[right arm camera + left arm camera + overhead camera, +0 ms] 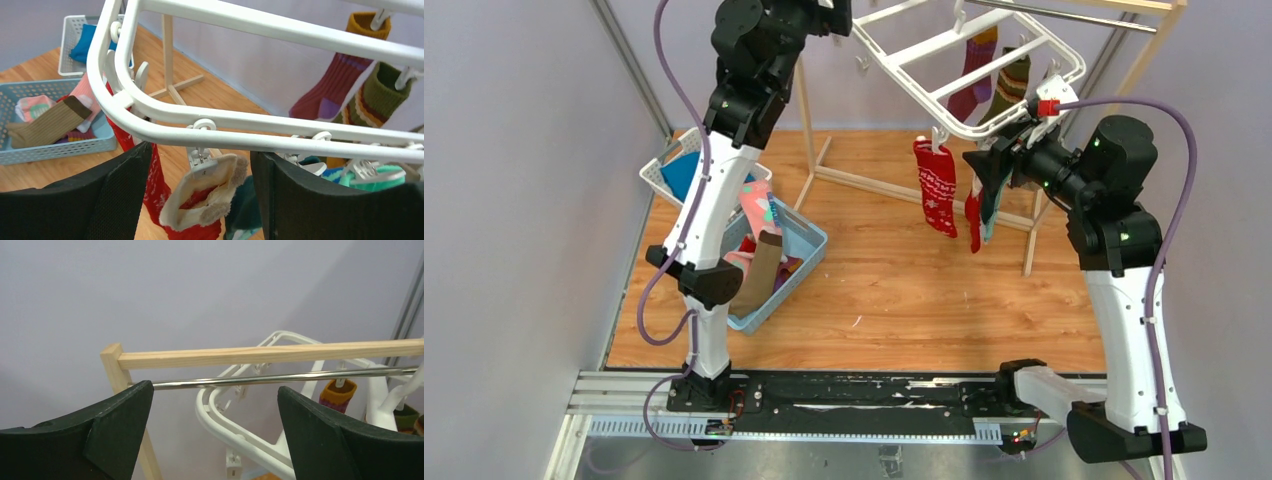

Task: Remove the socks clipped to the hanger
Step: Adjust the hanger on the clothesline, then remove the sock from the hanger.

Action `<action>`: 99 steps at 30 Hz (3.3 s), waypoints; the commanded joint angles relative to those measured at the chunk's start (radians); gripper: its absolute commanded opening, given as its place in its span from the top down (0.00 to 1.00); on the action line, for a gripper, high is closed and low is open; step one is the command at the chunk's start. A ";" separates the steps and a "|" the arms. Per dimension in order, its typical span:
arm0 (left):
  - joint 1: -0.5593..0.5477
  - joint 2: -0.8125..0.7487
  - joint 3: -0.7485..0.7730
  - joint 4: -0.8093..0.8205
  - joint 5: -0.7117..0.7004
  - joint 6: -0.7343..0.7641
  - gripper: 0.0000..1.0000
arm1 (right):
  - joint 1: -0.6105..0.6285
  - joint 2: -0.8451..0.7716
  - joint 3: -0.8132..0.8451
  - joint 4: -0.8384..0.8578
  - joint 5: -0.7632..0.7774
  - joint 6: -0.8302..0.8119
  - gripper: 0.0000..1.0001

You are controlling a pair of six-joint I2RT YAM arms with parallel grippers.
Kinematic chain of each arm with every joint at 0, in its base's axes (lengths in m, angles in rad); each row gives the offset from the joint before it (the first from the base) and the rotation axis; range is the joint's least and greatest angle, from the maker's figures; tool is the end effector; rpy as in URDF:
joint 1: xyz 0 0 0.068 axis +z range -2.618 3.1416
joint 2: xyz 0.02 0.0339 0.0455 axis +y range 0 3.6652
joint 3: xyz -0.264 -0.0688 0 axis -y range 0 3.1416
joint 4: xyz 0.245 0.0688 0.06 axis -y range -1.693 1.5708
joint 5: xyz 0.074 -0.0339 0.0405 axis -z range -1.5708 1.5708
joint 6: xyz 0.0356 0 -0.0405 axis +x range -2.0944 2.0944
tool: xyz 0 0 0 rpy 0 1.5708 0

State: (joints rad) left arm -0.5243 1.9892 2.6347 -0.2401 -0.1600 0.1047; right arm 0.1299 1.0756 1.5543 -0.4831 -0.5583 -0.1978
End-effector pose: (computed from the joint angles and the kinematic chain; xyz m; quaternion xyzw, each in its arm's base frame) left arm 0.3380 -0.1889 0.5931 0.1062 0.5423 -0.1303 0.8232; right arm 0.1845 0.0431 0.5114 -0.3029 0.6404 0.1721 0.6845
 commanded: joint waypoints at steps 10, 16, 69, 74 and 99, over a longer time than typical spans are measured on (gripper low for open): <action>0.010 -0.216 -0.160 -0.121 0.208 -0.019 0.00 | 0.074 -0.043 -0.009 0.057 -0.143 0.095 0.29; 0.009 -0.458 -0.513 -0.171 0.329 0.041 0.00 | 0.126 -0.042 -0.016 0.061 -0.200 0.123 0.30; 0.079 -0.282 -1.170 1.319 1.310 -1.085 0.94 | 0.144 -0.070 -0.095 0.034 -0.173 0.150 0.32; 0.080 -0.373 -1.169 0.882 1.224 -0.753 0.99 | 0.145 -0.069 -0.098 0.019 -0.178 0.148 0.32; -0.005 -0.545 -1.147 0.333 0.911 -0.433 1.00 | 0.199 -0.013 -0.044 0.073 -0.243 0.299 0.32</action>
State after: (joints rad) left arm -0.5137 1.5036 1.4586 0.2077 0.8402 -0.4049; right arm 0.3122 1.0782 1.4494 -0.3527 -0.8825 0.1589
